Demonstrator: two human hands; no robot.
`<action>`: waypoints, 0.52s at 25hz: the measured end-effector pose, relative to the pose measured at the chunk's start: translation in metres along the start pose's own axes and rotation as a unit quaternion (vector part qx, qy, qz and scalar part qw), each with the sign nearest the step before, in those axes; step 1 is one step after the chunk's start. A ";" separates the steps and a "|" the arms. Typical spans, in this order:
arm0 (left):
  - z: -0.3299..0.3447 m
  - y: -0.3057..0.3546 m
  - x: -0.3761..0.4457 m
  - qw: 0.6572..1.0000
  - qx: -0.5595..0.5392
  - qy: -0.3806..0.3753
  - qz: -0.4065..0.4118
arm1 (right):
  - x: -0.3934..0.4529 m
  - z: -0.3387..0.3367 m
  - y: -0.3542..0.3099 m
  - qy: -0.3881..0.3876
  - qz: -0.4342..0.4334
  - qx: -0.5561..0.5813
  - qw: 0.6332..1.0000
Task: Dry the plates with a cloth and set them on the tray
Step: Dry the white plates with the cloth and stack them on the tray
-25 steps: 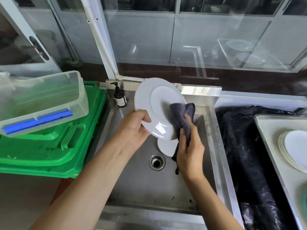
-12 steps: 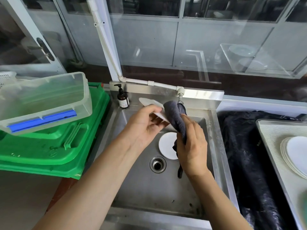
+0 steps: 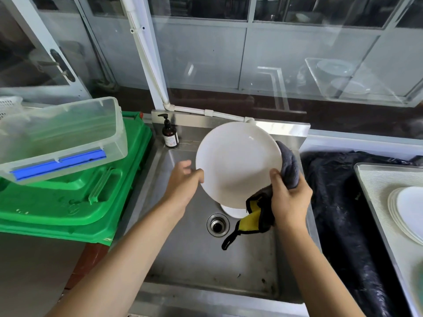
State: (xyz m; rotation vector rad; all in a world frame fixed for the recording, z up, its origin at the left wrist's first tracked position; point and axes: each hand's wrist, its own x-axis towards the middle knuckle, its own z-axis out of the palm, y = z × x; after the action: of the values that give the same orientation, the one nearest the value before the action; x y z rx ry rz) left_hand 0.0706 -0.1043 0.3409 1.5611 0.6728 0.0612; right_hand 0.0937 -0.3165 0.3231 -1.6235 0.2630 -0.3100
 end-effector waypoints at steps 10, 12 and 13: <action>0.005 0.002 -0.003 0.937 -0.298 -0.135 -0.120 | 0.001 -0.006 0.001 -0.028 0.177 0.102 0.979; 0.008 0.005 -0.005 0.944 -0.284 -0.114 -0.120 | -0.001 -0.004 -0.003 0.014 0.124 0.053 0.991; 0.008 0.008 -0.007 0.949 -0.272 -0.104 -0.118 | -0.003 -0.003 -0.006 0.029 0.063 0.024 0.997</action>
State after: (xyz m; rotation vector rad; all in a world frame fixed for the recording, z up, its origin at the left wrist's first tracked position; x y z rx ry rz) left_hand 0.0715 -0.1144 0.3496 0.9339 0.6069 -0.0910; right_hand 0.0897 -0.3178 0.3293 -1.5451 0.3986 -0.2654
